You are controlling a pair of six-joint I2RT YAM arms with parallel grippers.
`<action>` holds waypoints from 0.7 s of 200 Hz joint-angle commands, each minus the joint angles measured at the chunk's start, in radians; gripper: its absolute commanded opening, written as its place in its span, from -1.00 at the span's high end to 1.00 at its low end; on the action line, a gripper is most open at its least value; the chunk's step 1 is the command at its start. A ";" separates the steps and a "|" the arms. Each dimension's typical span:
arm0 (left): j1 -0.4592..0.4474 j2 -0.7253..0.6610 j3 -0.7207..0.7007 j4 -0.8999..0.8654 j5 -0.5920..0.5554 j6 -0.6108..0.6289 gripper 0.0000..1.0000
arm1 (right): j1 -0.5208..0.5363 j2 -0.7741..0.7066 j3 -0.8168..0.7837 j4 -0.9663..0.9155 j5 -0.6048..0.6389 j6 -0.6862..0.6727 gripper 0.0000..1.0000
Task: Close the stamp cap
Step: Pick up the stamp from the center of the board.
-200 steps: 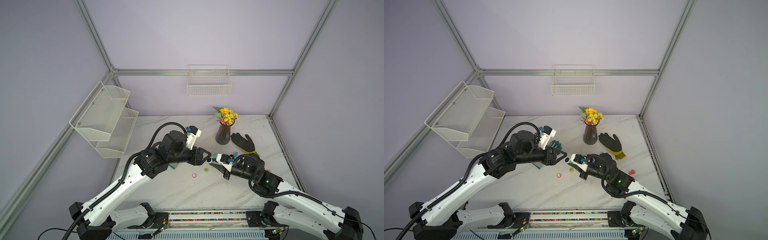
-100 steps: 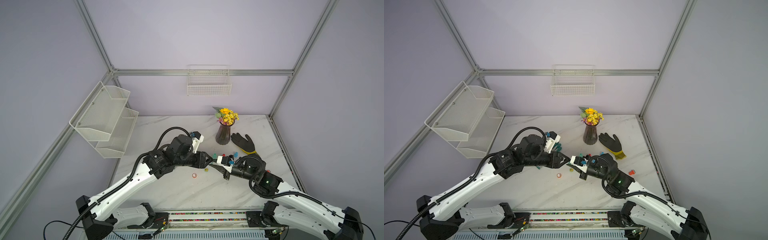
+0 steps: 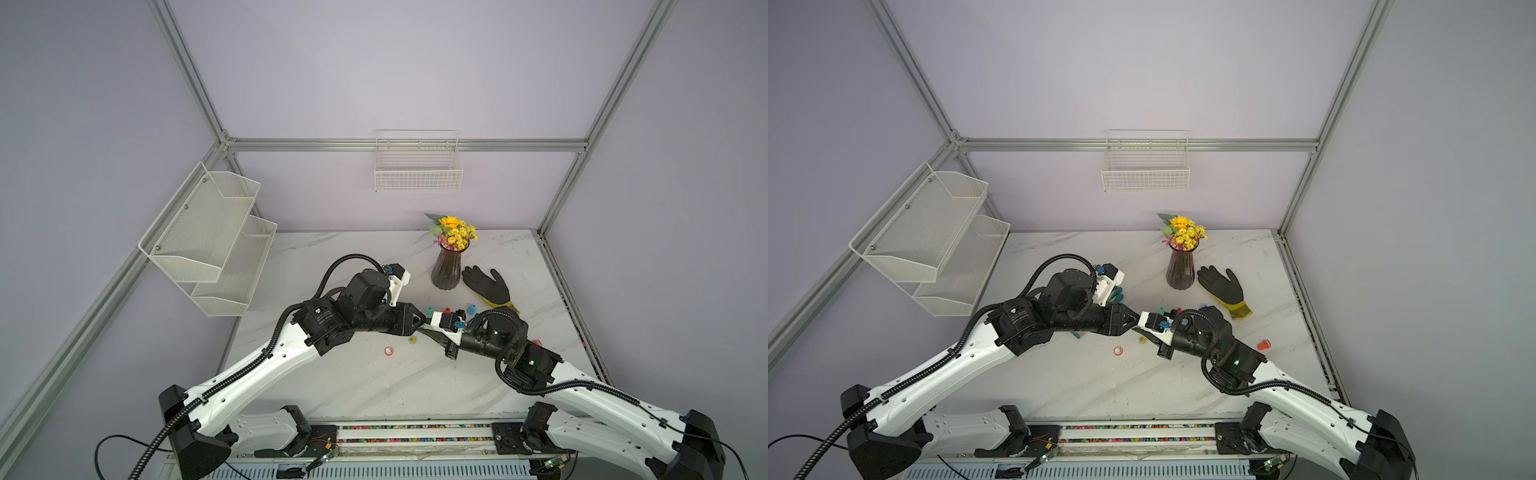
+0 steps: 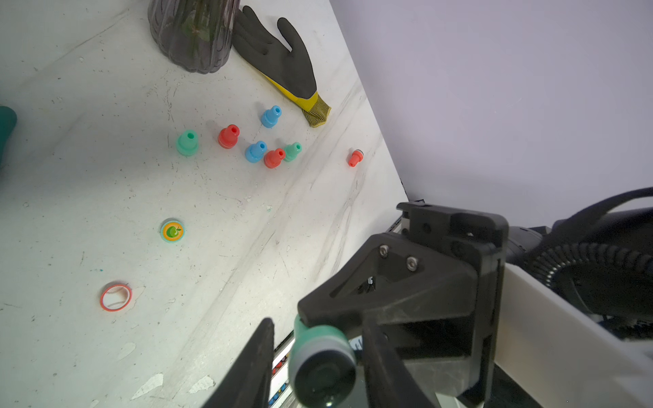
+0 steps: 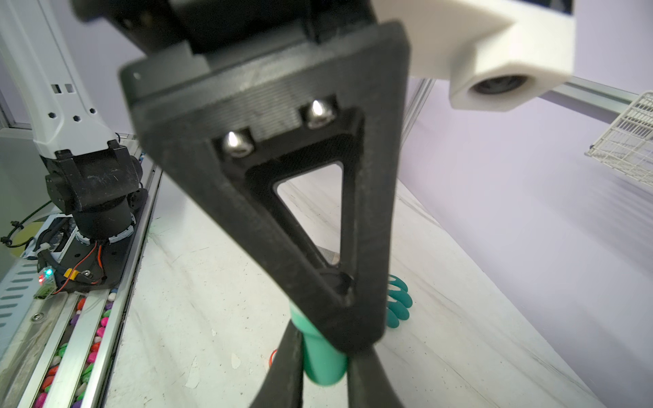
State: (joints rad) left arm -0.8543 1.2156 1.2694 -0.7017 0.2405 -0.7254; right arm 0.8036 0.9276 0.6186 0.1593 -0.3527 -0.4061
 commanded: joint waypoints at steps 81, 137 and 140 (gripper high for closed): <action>-0.008 0.008 0.037 0.000 0.009 -0.003 0.35 | 0.007 -0.008 0.023 0.027 0.027 -0.030 0.98; -0.008 -0.009 0.056 0.002 -0.019 0.010 0.47 | 0.006 -0.025 0.033 0.016 0.020 -0.030 0.85; -0.008 -0.011 0.059 0.003 -0.022 0.012 0.47 | 0.006 -0.029 0.034 0.019 0.018 -0.027 0.82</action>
State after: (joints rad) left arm -0.8589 1.2247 1.2751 -0.7090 0.2455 -0.7223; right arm 0.8036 0.9260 0.6189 0.1627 -0.3290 -0.4107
